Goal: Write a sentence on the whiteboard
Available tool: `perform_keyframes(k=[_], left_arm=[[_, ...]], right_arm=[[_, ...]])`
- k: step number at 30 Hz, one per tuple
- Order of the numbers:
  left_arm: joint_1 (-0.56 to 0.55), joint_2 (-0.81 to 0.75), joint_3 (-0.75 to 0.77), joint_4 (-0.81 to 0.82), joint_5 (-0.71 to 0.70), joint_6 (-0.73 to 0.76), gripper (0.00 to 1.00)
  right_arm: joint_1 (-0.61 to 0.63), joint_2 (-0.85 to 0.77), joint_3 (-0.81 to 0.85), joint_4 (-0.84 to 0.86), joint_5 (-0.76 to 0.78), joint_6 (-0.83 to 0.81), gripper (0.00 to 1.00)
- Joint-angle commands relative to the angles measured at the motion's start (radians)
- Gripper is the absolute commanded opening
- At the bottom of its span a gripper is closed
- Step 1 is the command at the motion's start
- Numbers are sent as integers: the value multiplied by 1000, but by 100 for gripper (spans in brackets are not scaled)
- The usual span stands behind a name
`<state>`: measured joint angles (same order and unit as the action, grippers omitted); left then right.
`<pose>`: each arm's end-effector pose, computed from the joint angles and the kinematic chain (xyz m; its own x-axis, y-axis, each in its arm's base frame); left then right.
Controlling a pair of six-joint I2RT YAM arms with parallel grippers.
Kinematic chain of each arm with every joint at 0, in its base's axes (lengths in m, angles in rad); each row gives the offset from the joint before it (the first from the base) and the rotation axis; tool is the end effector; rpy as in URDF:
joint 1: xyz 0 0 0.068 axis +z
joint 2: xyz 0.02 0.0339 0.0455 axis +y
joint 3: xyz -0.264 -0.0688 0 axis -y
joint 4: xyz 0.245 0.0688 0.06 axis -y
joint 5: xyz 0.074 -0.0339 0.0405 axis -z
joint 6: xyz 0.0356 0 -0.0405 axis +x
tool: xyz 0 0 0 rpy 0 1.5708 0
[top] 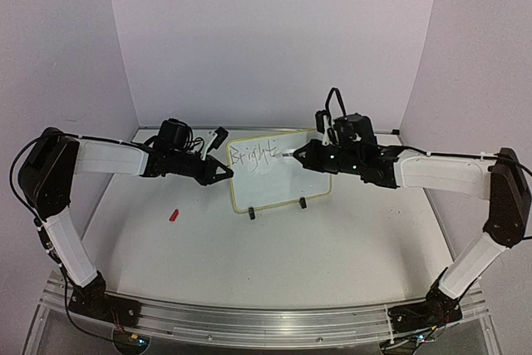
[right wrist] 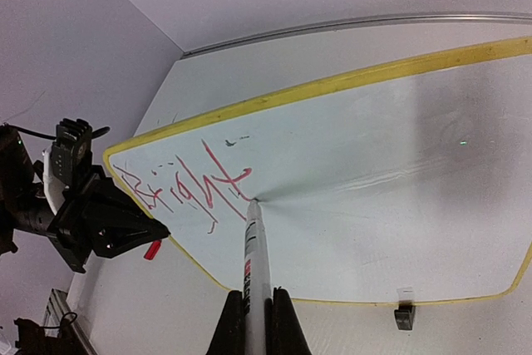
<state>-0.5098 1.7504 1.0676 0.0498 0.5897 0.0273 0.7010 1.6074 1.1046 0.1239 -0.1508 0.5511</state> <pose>0.3208 -0.2020 0.2039 -0.4944 0.3024 -0.8149 0.8107 0.4986 -0.3068 0.2829 0.2458 0.2714 -0.6306 0.1452 -0.7624 -0.4861 0.6919 0.5338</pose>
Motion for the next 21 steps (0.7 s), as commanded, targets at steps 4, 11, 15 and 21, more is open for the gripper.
perform_keyframes(k=[4,11,15,21], left_arm=[[7,24,13,-17,-80,35,0],[7,23,5,-21,-82,33,0],[6,18,2,-25,-86,35,0],[6,18,2,-30,-88,37,0]], right_arm=[[-4,-120,-8,-14,55,-36,0],[-22,-184,-25,-52,102,-67,0],[-49,-195,-47,-52,89,-62,0],[-75,-185,-50,-50,56,-59,0]])
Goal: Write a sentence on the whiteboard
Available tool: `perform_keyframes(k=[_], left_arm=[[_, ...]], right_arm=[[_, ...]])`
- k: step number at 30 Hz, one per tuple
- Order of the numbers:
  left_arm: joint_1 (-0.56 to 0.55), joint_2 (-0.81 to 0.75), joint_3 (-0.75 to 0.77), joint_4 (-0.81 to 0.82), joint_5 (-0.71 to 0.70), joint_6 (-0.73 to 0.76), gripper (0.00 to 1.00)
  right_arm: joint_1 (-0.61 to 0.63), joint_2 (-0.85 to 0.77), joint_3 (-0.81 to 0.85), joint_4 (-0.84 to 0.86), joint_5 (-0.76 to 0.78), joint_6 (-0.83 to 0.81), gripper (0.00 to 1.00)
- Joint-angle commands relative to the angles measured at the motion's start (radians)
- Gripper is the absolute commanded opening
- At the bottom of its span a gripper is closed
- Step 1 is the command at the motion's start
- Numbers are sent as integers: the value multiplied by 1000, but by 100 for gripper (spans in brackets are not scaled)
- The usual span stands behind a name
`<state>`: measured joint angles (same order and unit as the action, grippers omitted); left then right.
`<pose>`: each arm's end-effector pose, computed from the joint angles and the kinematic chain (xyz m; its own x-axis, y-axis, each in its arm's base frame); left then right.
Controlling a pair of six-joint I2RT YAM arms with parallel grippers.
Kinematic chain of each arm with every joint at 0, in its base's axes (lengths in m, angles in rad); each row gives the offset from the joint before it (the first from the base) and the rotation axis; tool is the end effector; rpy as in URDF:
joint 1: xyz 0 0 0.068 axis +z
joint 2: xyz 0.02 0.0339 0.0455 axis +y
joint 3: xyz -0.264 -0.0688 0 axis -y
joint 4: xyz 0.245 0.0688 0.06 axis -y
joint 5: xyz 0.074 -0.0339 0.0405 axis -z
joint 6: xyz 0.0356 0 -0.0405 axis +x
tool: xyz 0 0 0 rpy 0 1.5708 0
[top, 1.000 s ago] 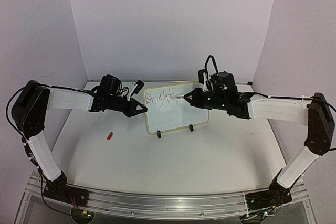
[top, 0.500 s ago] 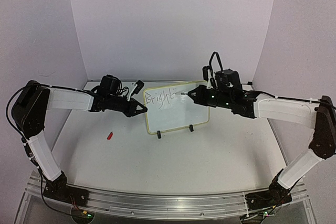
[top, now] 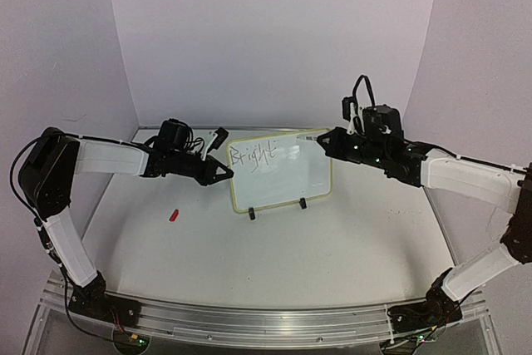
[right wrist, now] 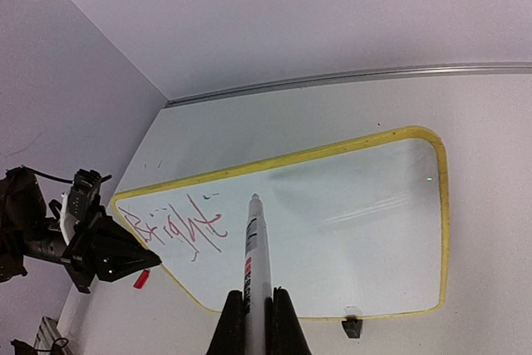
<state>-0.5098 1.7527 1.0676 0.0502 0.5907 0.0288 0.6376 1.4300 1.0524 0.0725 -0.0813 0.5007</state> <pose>0.3210 -0.2022 0.2032 -0.4945 0.3039 -0.8143 0.8113 0.4976 -0.3070 0.2693 0.2031 0.3074 -0.5264 0.2055 -0.8250 -0.4592 0.7480 0.4793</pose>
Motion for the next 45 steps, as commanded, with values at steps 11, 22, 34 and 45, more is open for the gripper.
perform_keyframes(k=[11,22,34,45], left_arm=[[7,16,3,-30,-88,35,0],[6,16,2,-33,-92,41,0],[6,26,10,-32,-90,40,0],[6,31,19,-32,-90,43,0]], right_arm=[[-30,32,41,23,-50,-13,0],[-36,75,62,47,-55,-7,0],[-41,96,95,56,-69,-15,0],[-40,118,59,52,-105,-3,0]])
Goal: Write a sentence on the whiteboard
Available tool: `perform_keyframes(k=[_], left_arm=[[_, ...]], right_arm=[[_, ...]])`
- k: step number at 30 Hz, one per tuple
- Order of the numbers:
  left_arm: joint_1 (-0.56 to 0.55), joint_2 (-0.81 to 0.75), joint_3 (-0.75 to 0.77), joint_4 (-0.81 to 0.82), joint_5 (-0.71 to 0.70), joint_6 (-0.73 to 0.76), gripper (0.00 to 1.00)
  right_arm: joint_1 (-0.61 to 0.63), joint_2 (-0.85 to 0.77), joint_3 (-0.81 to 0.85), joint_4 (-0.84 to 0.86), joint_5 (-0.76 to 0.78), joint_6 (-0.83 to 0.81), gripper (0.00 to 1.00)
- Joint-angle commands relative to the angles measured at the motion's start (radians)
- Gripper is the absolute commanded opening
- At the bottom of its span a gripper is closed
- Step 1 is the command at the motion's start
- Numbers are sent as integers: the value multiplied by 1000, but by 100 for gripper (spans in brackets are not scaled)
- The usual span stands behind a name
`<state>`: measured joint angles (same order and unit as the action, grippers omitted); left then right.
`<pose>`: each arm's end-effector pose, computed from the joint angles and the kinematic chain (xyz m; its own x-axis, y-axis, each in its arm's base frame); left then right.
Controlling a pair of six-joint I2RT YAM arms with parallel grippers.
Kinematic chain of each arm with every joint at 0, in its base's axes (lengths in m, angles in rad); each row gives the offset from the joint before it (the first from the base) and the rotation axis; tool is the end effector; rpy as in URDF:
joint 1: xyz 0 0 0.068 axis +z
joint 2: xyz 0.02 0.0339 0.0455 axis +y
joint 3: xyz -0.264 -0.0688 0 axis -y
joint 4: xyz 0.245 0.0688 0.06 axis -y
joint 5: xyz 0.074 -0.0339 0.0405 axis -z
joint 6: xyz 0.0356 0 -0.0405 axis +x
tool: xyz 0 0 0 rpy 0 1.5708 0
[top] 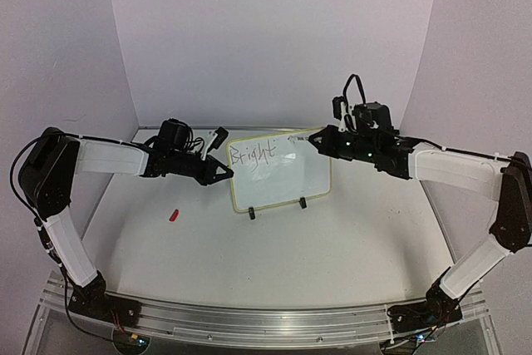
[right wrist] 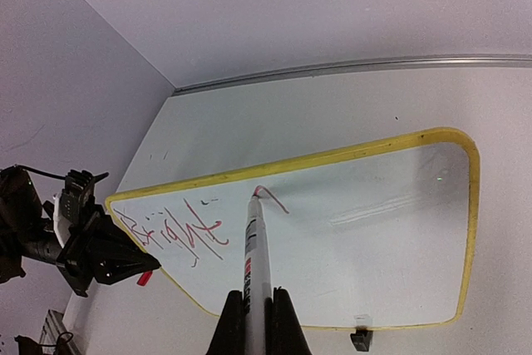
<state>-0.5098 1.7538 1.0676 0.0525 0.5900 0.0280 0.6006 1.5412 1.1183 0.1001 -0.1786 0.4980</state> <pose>0.3212 -0.2023 0.2029 -0.4943 0.3030 -0.8147 0.8110 0.4982 -0.3067 0.2964 0.2107 0.2970 -0.5620 0.1848 -0.8062 -0.4857 0.7152 0.5025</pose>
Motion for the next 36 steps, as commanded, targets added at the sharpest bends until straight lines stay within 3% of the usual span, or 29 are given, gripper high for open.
perform_keyframes(k=[1,14,26,36], left_arm=[[7,31,19,-35,-90,43,0],[6,30,23,-36,-87,44,0],[7,28,24,-36,-86,41,0],[6,23,23,-35,-86,38,0]], right_arm=[[-4,0,-18,25,-7,2,0],[-4,-17,-139,23,-4,44,0],[-2,12,-100,89,-105,80,0],[-2,-85,-106,105,-60,75,0]])
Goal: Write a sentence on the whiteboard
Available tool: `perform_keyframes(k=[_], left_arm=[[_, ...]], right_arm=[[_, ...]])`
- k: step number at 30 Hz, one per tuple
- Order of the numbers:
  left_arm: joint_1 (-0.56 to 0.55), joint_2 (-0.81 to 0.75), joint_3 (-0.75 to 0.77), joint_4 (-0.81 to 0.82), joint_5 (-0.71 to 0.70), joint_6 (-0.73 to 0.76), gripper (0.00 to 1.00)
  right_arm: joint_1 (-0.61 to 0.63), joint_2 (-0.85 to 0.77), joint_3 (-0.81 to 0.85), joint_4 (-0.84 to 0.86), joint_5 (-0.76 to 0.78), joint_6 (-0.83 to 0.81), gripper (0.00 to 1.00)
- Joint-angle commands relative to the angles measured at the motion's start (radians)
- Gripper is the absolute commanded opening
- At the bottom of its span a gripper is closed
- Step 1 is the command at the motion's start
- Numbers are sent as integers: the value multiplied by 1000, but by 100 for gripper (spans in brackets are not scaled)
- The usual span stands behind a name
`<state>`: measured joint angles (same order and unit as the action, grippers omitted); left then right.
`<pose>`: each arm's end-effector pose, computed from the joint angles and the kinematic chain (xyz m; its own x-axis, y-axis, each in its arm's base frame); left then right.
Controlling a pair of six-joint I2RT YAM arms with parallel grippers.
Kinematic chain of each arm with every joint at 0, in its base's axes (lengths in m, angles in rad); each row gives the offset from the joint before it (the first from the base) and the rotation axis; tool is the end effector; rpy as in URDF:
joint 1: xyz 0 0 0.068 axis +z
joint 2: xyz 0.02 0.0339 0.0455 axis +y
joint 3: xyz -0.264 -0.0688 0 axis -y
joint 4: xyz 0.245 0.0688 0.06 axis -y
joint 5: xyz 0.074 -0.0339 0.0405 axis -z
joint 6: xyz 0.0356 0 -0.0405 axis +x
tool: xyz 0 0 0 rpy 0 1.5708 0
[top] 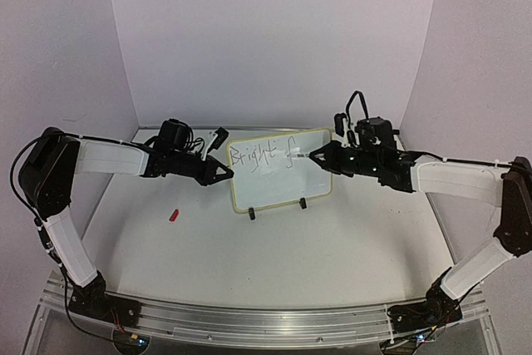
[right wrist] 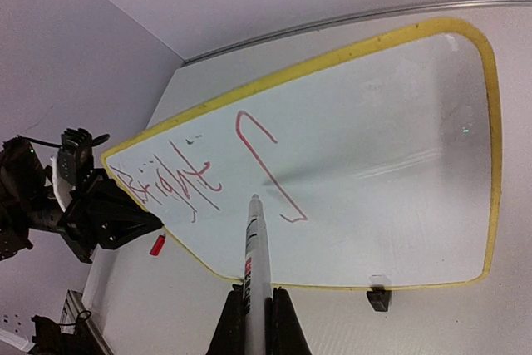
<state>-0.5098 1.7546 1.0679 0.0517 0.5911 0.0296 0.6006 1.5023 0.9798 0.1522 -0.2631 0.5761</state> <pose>0.3212 -0.2023 0.2027 -0.4939 0.3043 -0.8145 0.8118 0.4970 -0.3066 0.2796 0.2027 0.2674 -0.6566 0.1878 -0.7305 -0.4627 0.6645 0.5868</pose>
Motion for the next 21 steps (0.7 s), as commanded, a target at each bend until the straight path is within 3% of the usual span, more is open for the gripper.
perform_keyframes(k=[1,21], left_arm=[[6,22,22,-33,-88,36,0],[7,26,30,-41,-89,39,0]], right_arm=[[-2,-41,36,53,26,-5,0],[-2,36,81,24,62,-12,0]])
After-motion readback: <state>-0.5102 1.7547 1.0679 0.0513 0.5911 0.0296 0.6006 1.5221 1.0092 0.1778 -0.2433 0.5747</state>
